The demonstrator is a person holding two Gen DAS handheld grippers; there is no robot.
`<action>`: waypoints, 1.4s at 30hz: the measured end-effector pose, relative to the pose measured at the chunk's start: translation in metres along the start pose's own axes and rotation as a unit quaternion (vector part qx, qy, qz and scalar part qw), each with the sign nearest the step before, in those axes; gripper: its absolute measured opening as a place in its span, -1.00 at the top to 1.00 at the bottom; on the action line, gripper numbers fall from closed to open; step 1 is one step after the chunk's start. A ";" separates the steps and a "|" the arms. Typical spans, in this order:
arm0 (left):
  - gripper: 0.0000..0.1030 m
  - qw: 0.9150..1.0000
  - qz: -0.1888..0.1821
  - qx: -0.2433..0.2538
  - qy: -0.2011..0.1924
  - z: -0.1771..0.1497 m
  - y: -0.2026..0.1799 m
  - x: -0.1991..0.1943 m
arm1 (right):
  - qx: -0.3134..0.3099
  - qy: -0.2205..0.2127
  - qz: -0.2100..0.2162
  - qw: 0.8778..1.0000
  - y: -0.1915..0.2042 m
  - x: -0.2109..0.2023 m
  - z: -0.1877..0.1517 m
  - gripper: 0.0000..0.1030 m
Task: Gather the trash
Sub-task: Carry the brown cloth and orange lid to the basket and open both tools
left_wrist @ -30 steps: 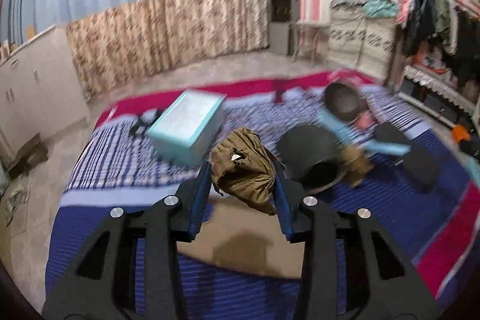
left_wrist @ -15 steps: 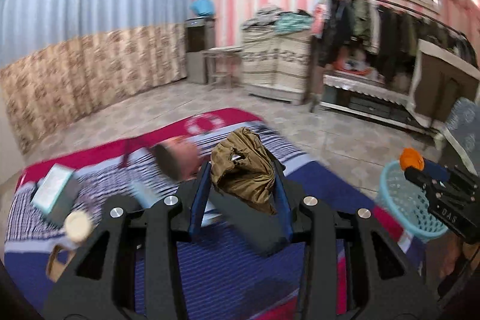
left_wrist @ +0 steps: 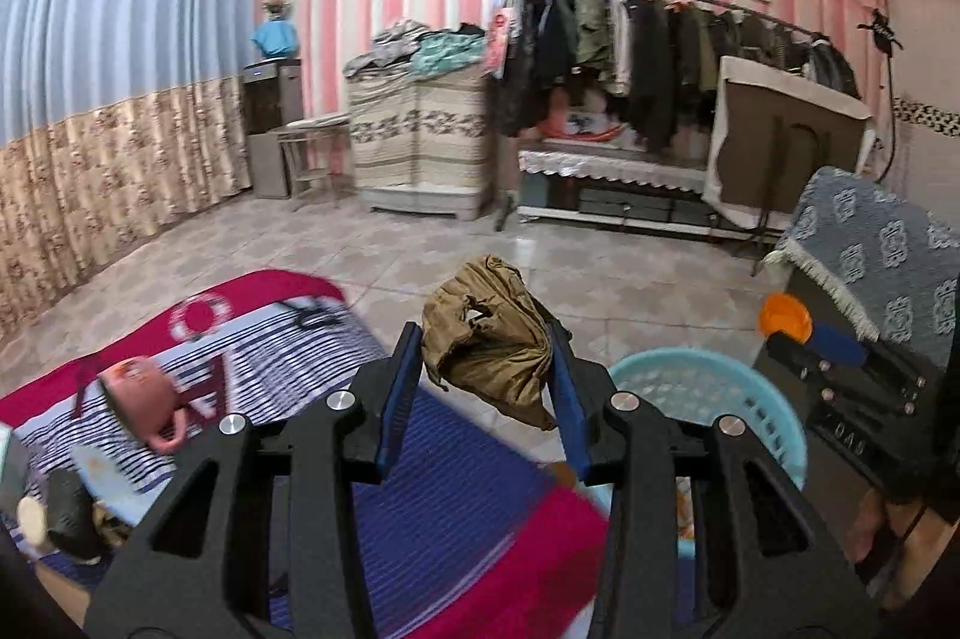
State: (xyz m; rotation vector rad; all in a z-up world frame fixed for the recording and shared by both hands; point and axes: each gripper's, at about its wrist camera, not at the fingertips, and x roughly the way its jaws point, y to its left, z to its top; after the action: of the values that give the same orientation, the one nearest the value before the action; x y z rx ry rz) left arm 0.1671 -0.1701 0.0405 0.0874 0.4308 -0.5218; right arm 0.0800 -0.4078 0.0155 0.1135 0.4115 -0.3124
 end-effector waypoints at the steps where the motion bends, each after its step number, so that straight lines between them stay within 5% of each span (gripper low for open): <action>1: 0.21 1.000 -0.008 -0.003 0.001 0.002 -0.006 0.005 | 0.006 0.001 -0.002 1.000 -0.006 0.002 0.000 0.24; 12: 0.20 0.997 -0.048 0.026 0.059 -0.032 -0.081 0.081 | 0.075 0.026 -0.043 0.996 -0.064 0.027 -0.019 0.24; 22: 0.20 0.992 -0.060 0.038 0.100 -0.063 -0.098 0.115 | 0.110 0.051 -0.046 0.991 -0.081 0.039 -0.034 0.24; 28: -0.21 0.993 -0.062 0.037 0.095 -0.059 -0.108 0.118 | 0.109 0.056 -0.044 0.991 -0.077 0.039 -0.036 0.24; 30: -0.57 0.993 -0.060 0.035 0.094 -0.060 -0.107 0.117 | 0.108 0.057 -0.045 0.991 -0.077 0.039 -0.036 0.24; 32: -0.69 0.994 -0.055 0.034 0.089 -0.059 -0.103 0.115 | 0.110 0.059 -0.045 0.991 -0.077 0.040 -0.036 0.24; 42: -0.89 0.997 0.037 -0.029 0.064 -0.046 -0.032 0.099 | 0.085 0.059 -0.039 0.994 -0.056 0.043 -0.037 0.24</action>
State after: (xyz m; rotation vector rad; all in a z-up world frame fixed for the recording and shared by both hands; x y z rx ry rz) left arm 0.2111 -0.2353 -0.0424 0.0809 0.5664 -0.4313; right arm 0.0853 -0.4665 -0.0386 0.2846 0.5074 -0.4185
